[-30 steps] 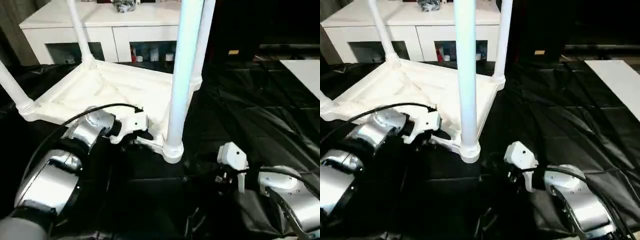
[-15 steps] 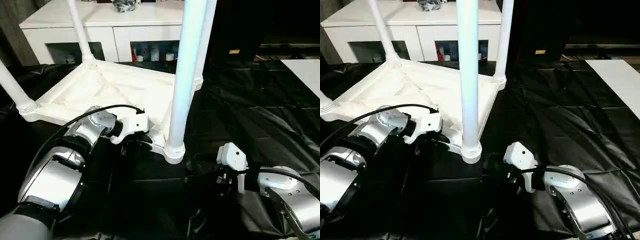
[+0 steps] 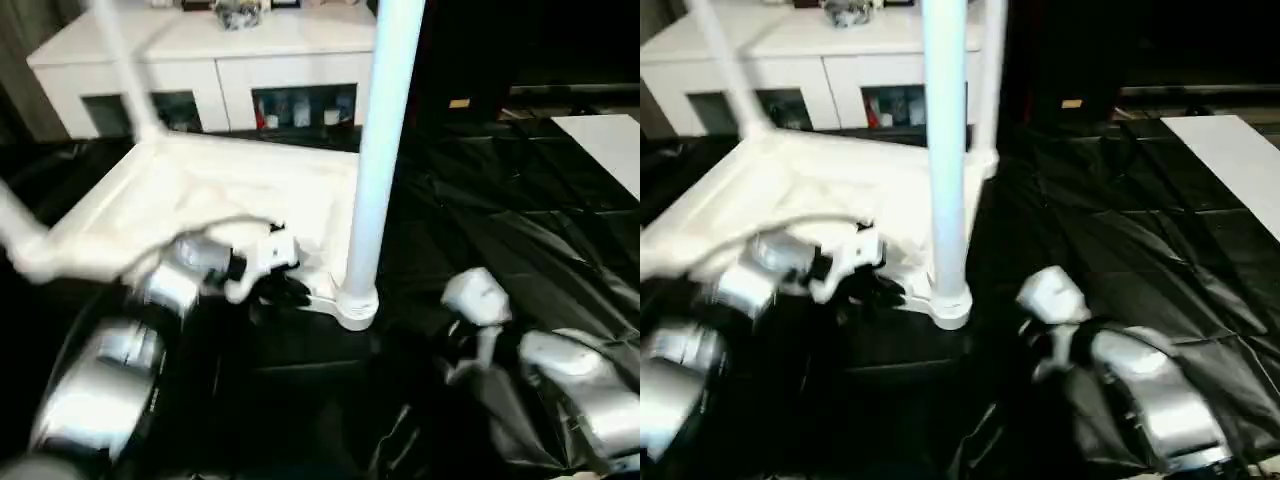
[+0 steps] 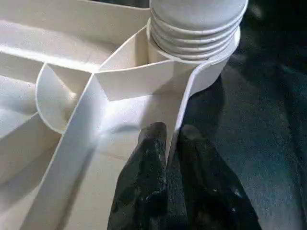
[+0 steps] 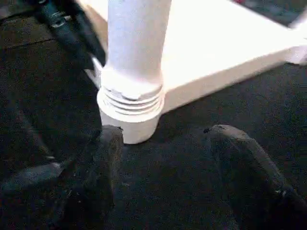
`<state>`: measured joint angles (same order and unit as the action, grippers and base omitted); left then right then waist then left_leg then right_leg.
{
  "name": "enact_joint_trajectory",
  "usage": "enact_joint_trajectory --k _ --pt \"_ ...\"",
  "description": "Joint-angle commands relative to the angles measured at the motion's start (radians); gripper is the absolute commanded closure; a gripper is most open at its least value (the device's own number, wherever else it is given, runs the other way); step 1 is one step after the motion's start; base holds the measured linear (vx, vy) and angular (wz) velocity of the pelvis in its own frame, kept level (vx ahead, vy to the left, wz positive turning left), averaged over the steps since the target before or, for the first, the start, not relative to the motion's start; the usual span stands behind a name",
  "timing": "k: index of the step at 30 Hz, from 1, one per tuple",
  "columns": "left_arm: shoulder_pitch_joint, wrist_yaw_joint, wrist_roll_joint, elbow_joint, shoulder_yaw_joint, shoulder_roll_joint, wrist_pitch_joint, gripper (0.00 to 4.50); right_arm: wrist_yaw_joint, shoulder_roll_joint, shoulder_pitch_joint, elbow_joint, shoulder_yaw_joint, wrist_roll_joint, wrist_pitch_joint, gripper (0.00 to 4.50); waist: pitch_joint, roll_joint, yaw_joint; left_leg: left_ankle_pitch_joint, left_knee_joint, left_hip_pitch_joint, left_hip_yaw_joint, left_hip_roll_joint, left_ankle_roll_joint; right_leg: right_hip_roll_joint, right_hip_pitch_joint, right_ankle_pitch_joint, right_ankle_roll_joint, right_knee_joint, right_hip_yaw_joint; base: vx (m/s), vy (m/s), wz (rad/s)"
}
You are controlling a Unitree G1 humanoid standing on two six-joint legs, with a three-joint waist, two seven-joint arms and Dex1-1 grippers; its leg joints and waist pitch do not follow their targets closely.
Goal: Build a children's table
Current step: Rotate table base
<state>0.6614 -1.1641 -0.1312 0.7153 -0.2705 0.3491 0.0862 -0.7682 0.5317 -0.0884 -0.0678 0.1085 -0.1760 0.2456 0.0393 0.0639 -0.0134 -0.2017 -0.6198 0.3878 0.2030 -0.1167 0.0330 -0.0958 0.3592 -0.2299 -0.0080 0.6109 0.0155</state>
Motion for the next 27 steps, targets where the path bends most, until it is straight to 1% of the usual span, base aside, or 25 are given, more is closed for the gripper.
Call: enact_joint_trajectory --k 1,2,3,4,5,6,7,8,9,10,11,12,13,14,15,16,17,18,19,20,22,23,25,26,27 --pt "-0.099 0.11 -0.019 -0.008 0.005 -0.007 0.116 4.24 0.017 0.004 -0.011 0.018 -0.025 0.013 -0.007 1.39 -0.031 -0.025 0.003 -0.394 0.113 -0.021 -0.072 -0.119 0.001 -0.083 -0.012 -0.294 -0.223 -0.082 -0.03 0.0 0.0 0.0" --pt "-0.115 0.126 -0.015 -0.035 0.013 -0.015 0.118 4.25 0.019 0.004 -0.013 0.022 -0.025 0.014 -0.008 1.39 -0.032 -0.023 0.009 -0.434 0.115 -0.025 -0.076 -0.119 -0.022 -0.082 -0.007 -0.345 -0.205 -0.085 -0.032 0.0 0.0 0.0" --pt "-0.129 0.139 -0.009 -0.063 0.021 -0.024 0.12 4.26 0.022 0.003 -0.016 0.026 -0.025 0.015 -0.008 1.39 -0.029 -0.025 0.016 -0.449 0.116 -0.022 -0.078 -0.117 -0.027 -0.081 -0.007 -0.364 -0.196 -0.087 -0.032 0.0 0.0 0.0" --pt "-0.138 0.145 -0.001 -0.083 0.027 -0.033 0.119 4.27 0.024 0.002 -0.019 0.03 -0.025 0.016 -0.007 1.39 -0.029 -0.033 0.019 -0.457 0.115 -0.018 -0.081 -0.115 -0.029 -0.084 -0.006 -0.41 -0.175 -0.091 -0.033 0.0 0.0 0.0" --pt "-0.147 0.151 0.006 -0.106 0.033 -0.042 0.12 4.3 0.028 0.001 -0.023 0.035 -0.025 0.017 -0.006 1.39 -0.03 -0.029 0.023 -0.467 0.114 -0.021 -0.083 -0.114 -0.036 -0.082 0.001 -0.433 -0.164 -0.094 -0.034 0.0 0.0 0.0" --pt "-0.166 0.17 0.006 -0.158 0.038 -0.053 0.151 4.3 0.031 -0.003 -0.028 0.042 -0.023 0.019 -0.008 1.39 -0.03 -0.039 0.027 -0.469 0.116 -0.016 -0.085 -0.114 -0.037 -0.082 0.0 -0.434 -0.16 -0.093 -0.034 0.0 0.0 0.0" --pt "-0.185 0.18 0.014 -0.211 0.037 -0.066 0.171 4.37 0.034 -0.009 -0.036 0.05 -0.017 0.022 -0.009 1.39 -0.028 -0.042 0.027 -0.474 0.116 -0.017 -0.084 -0.113 -0.037 -0.081 0.004 -0.444 -0.156 -0.097 -0.033 0.0 0.0 0.0" --pt "-0.195 0.192 0.011 -0.247 0.031 -0.072 0.178 4.41 0.033 -0.016 -0.042 0.055 -0.009 0.023 -0.01 1.39 -0.026 -0.039 0.032 -0.486 0.116 -0.019 -0.085 -0.112 -0.04 -0.08 0.009 -0.45 -0.153 -0.1 -0.034 0.0 0.0 0.0" --pt "-0.195 0.192 0.011 -0.247 0.031 -0.072 0.178 4.45 0.033 -0.016 -0.042 0.055 -0.009 0.023 -0.01 1.39 -0.024 -0.04 0.035 -0.499 0.117 -0.018 -0.087 -0.112 -0.044 -0.079 0.01 -0.456 -0.148 -0.101 -0.034 0.0 0.0 0.0" --pt "-0.203 0.201 0.01 -0.271 0.027 -0.075 0.189 4.48 0.033 -0.018 -0.045 0.058 -0.006 0.023 -0.01 1.39 -0.025 -0.039 0.034 -0.504 0.117 -0.02 -0.087 -0.111 -0.046 -0.078 0.012 -0.465 -0.143 -0.103 -0.034 0.0 0.0 0.0" --pt "-0.208 0.202 0.012 -0.29 0.023 -0.077 0.194 4.48 0.032 -0.02 -0.048 0.06 -0.004 0.023 -0.01 1.39 -0.028 -0.039 0.032 -0.511 0.116 -0.025 -0.086 -0.112 -0.055 -0.078 0.016 -0.46 -0.14 -0.102 -0.036 0.0 0.0 0.0" --pt "-0.213 0.193 0.019 -0.317 0.014 -0.079 0.187 4.48 0.03 -0.024 -0.053 0.063 0.002 0.025 -0.011 1.39 -0.026 -0.04 0.031 -0.508 0.12 -0.024 -0.086 -0.114 -0.057 -0.076 0.017 -0.427 -0.143 -0.102 -0.037 0.0 0.0 0.0" --pt "-0.214 0.191 0.02 -0.322 0.012 -0.079 0.181 4.48 0.03 -0.024 -0.054 0.064 0.003 0.025 -0.012 1.39 -0.026 -0.039 0.03 -0.509 0.122 -0.024 -0.086 -0.114 -0.059 -0.074 0.018 -0.408 -0.145 -0.102 -0.036 0.0 0.0 0.0" --pt "-0.211 0.175 0.031 -0.328 0.008 -0.083 0.17 4.48 0.025 -0.023 -0.058 0.067 0.008 0.029 -0.014 1.39 -0.028 -0.044 0.03 -0.511 0.124 -0.029 -0.083 -0.115 -0.063 -0.068 0.021 -0.354 -0.153 -0.1 -0.035 0.0 0.0 0.0" --pt "-0.21 0.153 0.031 -0.331 -0.003 -0.075 0.13 4.48 0.023 -0.022 -0.061 0.07 0.009 0.032 -0.015 1.39 -0.03 -0.048 0.03 -0.499 0.124 -0.029 -0.078 -0.113 -0.059 -0.066 0.019 -0.298 -0.163 -0.098 -0.034 0.0 0.0 0.0" --pt "-0.21 0.15 0.032 -0.332 -0.004 -0.074 0.125 4.48 0.023 -0.022 -0.061 0.07 0.01 0.032 -0.015 1.39 -0.031 -0.045 0.027 -0.483 0.125 -0.028 -0.079 -0.114 -0.054 -0.068 0.017 -0.267 -0.169 -0.095 -0.034 0.0 0.0 0.0" --pt "-0.21 0.137 0.032 -0.334 -0.011 -0.07 0.105 4.48 0.021 -0.022 -0.063 0.072 0.01 0.033 -0.016 1.39 -0.036 -0.046 0.025 -0.429 0.126 -0.024 -0.075 -0.115 -0.038 -0.068 0.01 -0.184 -0.181 -0.09 -0.034 0.0 0.0 0.0" --pt "-0.205 0.139 0.02 -0.334 -0.018 -0.06 0.104 4.22 0.018 -0.023 -0.069 0.076 0.012 0.035 -0.018 1.39 -0.04 -0.044 0.021 -0.366 0.122 -0.023 -0.07 -0.115 -0.014 -0.068 0.007 -0.097 -0.194 -0.084 -0.033 0.0 0.0 0.0" --pt "-0.202 0.139 0.018 -0.33 -0.018 -0.057 0.11 4.06 0.017 -0.024 -0.074 0.078 0.012 0.035 -0.018 1.39 -0.042 -0.044 0.021 -0.342 0.121 -0.024 -0.067 -0.115 -0.001 -0.068 0.006 -0.067 -0.201 -0.082 -0.032 0.0 0.0 0.0" --pt "-0.2 0.136 0.017 -0.328 -0.02 -0.053 0.112 4.06 0.015 -0.024 -0.078 0.08 0.013 0.035 -0.018 1.39 -0.041 -0.047 0.017 -0.311 0.117 -0.023 -0.063 -0.115 0.023 -0.071 0.004 -0.052 -0.211 -0.083 -0.032 0.0 0.0 0.0" --pt "-0.194 0.125 0.007 -0.324 -0.03 -0.042 0.101 3.92 0.013 -0.024 -0.082 0.079 0.014 0.036 -0.018 1.39 -0.041 -0.05 0.011 -0.291 0.112 -0.022 -0.06 -0.116 0.042 -0.076 0.003 -0.085 -0.211 -0.085 -0.034 0.0 0.0 0.0" --pt "-0.192 0.132 0.001 -0.322 -0.034 -0.037 0.097 3.92 0.011 -0.023 -0.084 0.079 0.014 0.035 -0.018 1.39 -0.043 -0.05 0.005 -0.271 0.11 -0.023 -0.058 -0.116 0.048 -0.076 0.003 -0.082 -0.212 -0.086 -0.034 0.0 0.0 0.0" --pt "-0.181 0.143 0.0 -0.304 -0.035 -0.033 0.095 3.92 0.005 -0.019 -0.09 0.078 0.015 0.032 -0.017 1.39 -0.045 -0.055 0.001 -0.222 0.106 -0.022 -0.055 -0.115 0.066 -0.075 0.0 -0.039 -0.22 -0.08 -0.033 0.0 0.0 0.0" --pt "-0.176 0.144 -0.001 -0.299 -0.037 -0.031 0.093 3.92 0.003 -0.016 -0.092 0.079 0.016 0.031 -0.018 1.39 -0.045 -0.055 -0.001 -0.201 0.104 -0.019 -0.055 -0.115 0.078 -0.076 -0.001 -0.025 -0.226 -0.078 -0.032 0.0 0.0 0.0" --pt "-0.172 0.144 -0.003 -0.292 -0.04 -0.027 0.085 3.92 0.0 -0.014 -0.094 0.079 0.017 0.029 -0.018 1.39 -0.044 -0.052 -0.002 -0.202 0.105 -0.02 -0.055 -0.115 0.081 -0.074 0.0 -0.039 -0.229 -0.079 -0.031 0.0 0.0 0.0"
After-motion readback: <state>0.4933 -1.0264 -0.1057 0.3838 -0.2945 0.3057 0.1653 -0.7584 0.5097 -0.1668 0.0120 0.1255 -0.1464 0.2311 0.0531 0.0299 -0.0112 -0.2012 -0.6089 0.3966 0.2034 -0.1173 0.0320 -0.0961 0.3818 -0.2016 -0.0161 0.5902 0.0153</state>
